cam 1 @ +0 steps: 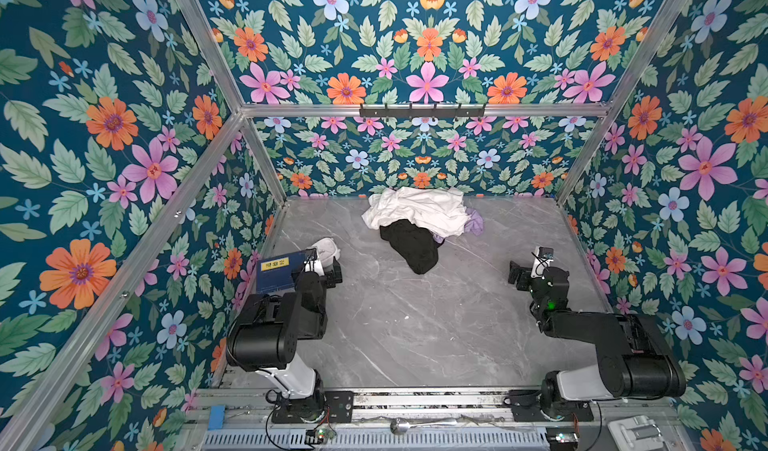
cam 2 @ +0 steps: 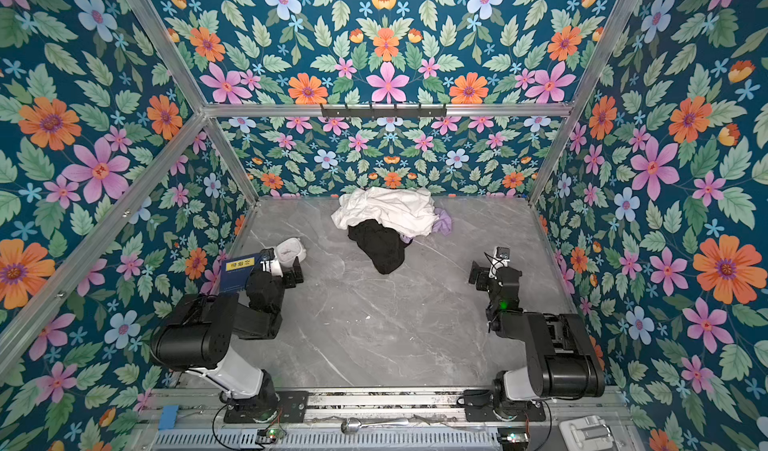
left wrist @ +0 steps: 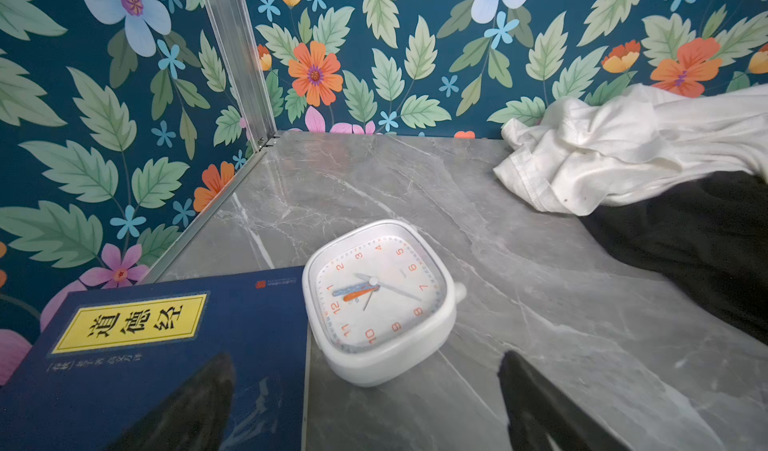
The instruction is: Pick out a specific cloth from the pile
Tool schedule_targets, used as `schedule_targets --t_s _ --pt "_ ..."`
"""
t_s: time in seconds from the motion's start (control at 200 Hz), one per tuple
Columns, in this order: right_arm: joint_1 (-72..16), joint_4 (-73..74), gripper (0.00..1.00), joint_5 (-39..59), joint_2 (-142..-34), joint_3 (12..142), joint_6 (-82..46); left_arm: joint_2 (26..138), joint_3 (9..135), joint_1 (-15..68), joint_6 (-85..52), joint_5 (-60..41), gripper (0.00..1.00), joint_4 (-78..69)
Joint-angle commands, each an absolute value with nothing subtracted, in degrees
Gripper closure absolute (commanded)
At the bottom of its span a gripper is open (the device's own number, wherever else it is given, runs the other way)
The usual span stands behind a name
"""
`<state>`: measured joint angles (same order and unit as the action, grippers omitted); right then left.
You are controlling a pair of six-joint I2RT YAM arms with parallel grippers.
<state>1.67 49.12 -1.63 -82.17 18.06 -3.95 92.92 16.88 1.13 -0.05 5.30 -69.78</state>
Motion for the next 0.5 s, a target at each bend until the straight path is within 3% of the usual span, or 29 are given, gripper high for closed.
schedule_targets --t_s 0.0,0.495 --pt "1.7 49.3 0.01 -1.6 -82.3 18.3 -3.6 92.6 16.1 1.3 0.0 6.1 0.0 -72.5" --pt "1.7 49.5 0.01 -1.6 -82.3 18.2 -3.7 92.8 16.4 1.2 0.2 5.7 0.0 -72.0"
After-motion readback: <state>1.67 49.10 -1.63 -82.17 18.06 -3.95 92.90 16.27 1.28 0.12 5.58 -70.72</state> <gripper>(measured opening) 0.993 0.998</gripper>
